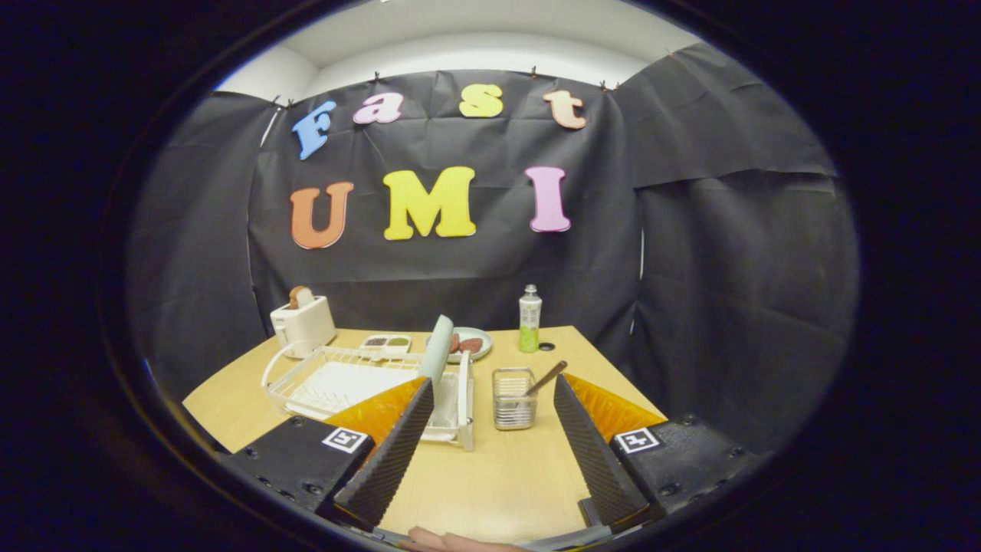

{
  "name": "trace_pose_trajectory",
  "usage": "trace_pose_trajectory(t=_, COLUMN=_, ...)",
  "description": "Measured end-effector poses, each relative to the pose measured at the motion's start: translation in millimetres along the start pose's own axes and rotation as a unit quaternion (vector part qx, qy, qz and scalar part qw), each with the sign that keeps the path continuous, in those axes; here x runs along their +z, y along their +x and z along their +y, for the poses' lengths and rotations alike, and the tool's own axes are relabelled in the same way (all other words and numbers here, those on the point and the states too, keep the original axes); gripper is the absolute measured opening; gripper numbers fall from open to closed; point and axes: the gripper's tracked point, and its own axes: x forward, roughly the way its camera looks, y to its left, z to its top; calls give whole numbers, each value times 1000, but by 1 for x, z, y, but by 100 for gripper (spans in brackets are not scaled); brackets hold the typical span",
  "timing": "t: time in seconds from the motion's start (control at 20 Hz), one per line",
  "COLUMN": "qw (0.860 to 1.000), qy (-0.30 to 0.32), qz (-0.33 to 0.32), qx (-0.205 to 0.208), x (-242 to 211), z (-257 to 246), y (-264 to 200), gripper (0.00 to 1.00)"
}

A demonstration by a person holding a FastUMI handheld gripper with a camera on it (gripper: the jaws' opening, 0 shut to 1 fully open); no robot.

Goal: Take the plate from the dish rack, then take the spoon from the basket and place it into the plate.

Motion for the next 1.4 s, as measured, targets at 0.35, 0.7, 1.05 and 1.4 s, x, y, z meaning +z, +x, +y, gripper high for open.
trace_pose_trajectory(t=0.35, qw=990, qy=-77, qz=114, qx=32, x=46, z=54, y=98, gripper=99)
trace_pose_trajectory(t=0.7, qw=965, qy=-115, qz=232, qx=-33, x=51, z=64, y=183, gripper=97)
trace_pose_trajectory(t=1.05, qw=931, qy=-134, qz=319, qx=-118, x=58, z=75, y=211, gripper=72)
trace_pose_trajectory(t=1.4, qw=892, qy=-131, qz=403, qx=-155, x=36, z=69, y=221, gripper=35)
